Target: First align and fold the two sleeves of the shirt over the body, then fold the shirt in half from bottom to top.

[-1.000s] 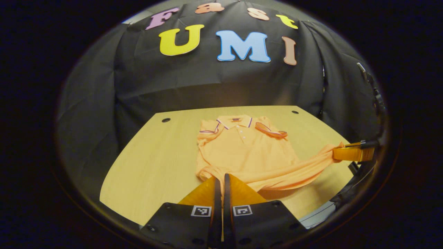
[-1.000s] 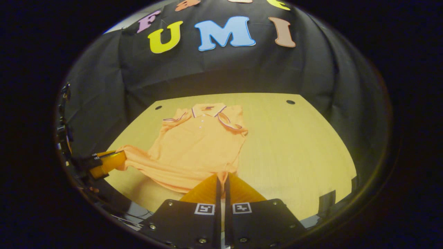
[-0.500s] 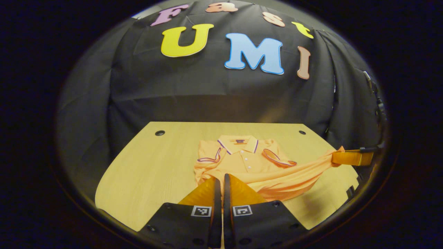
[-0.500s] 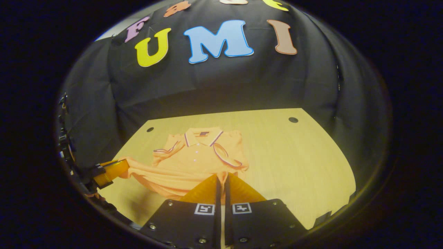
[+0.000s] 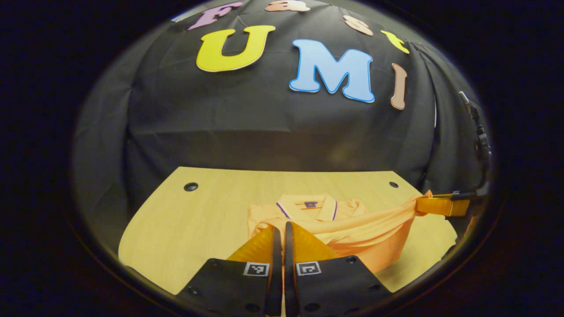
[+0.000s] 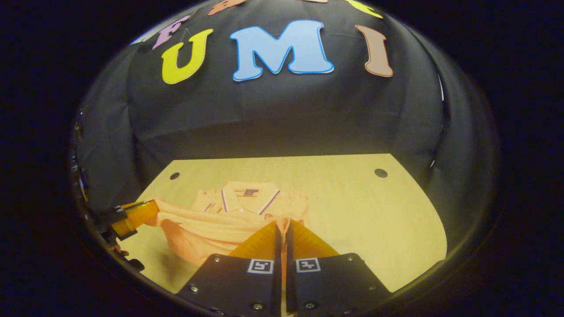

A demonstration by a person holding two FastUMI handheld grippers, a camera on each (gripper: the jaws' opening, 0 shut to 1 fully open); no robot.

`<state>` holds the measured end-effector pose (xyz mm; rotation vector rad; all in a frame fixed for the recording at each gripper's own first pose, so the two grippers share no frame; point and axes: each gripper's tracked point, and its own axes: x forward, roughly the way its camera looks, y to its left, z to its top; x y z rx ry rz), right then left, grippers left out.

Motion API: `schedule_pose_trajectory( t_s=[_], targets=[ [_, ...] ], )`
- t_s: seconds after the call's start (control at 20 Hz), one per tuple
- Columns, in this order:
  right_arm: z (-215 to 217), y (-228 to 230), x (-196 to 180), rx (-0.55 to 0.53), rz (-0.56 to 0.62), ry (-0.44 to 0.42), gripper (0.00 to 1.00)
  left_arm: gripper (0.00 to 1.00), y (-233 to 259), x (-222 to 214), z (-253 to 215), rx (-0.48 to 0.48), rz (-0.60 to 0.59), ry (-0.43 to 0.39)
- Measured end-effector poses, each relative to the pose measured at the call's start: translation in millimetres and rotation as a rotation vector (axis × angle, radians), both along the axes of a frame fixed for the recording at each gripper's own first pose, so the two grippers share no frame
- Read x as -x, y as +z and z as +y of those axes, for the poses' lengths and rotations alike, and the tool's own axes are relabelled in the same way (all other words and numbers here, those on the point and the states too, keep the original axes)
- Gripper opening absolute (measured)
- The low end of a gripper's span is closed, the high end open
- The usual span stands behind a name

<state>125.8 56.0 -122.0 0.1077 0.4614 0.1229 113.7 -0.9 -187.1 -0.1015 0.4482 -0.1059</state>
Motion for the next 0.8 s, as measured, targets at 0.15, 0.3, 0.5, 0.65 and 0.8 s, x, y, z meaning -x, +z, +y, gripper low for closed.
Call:
schedule_pose_trajectory(
  t_s=[0.15, 0.3, 0.5, 0.65, 0.8],
  targets=[
    [1.5, 1.8, -32.6, 0.01, -0.006, -0.015, 0.04, 0.08, -3.2, -34.4, 4.6, -0.009, -0.012, -0.007],
    [3.5, 1.3, -65.9, 0.023, -0.011, -0.024, 0.04, 0.08, -6.4, -68.3, 5.5, -0.028, -0.022, -0.015],
    [7.1, -10.6, -104.3, 0.053, -0.004, -0.031, 0.04, 0.08, -22.1, -105.5, 3.1, -0.051, -0.032, -0.031],
    [8.6, -24.3, -129.7, 0.074, 0.011, -0.044, 0.04, 0.08, -38.3, -130.8, -0.8, -0.059, -0.036, -0.04],
    [10.0, -42.4, -146.8, 0.074, 0.036, -0.062, 0.04, 0.08, -57.8, -148.4, -1.1, -0.072, -0.029, -0.037]
  ],
)
